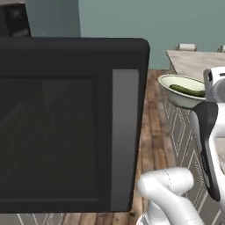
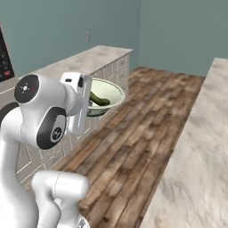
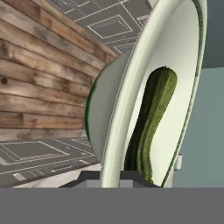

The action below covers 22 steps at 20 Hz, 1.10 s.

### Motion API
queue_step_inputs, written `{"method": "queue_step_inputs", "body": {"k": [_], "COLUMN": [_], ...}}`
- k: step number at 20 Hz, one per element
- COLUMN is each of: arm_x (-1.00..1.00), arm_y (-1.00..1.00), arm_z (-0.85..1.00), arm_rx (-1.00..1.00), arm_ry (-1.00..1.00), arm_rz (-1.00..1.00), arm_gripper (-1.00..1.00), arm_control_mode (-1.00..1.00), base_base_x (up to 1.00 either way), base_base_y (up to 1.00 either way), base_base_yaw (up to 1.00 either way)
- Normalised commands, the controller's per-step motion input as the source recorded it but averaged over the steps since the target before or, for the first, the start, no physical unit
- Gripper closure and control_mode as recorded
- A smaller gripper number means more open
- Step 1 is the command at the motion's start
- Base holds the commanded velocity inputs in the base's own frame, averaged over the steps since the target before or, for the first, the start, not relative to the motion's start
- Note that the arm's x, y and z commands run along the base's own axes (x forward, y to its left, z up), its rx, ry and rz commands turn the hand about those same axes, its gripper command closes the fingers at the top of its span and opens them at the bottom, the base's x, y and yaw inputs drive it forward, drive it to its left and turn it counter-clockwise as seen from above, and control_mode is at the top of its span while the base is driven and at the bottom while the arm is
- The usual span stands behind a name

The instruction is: Pick the squash from the sink and place it in the bowl. Then pick the bowl and place it in the microwave. Then close the microwave door and press the start button.

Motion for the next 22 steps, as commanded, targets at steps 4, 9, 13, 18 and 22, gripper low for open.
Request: {"method": "queue_step_inputs", "body": {"k": [4,9,13,18,22], "arm_x": [0.0,0.0,0.0,0.0,0.0], "arm_y": [0.0,0.0,0.0,0.0,0.0], "arm_z": [0.0,0.0,0.0,0.0,0.0], "arm_rx": [0.0,0.0,0.0,0.0,0.0], "arm_ry": [0.0,0.0,0.0,0.0,0.0], "arm_rz": [0.0,0.0,0.0,0.0,0.0], "arm_gripper": [1.0,1.0,1.0,1.0,1.0], "arm_control_mode": [1.0,1.0,1.0,1.0,1.0], "base_base_x": [0.55,0.58,0.56,0.51,0.43], "base_base_y": [0.0,0.0,0.0,0.01,0.0], "base_base_yaw": [0.41,0.39,0.42,0.42,0.45]}}
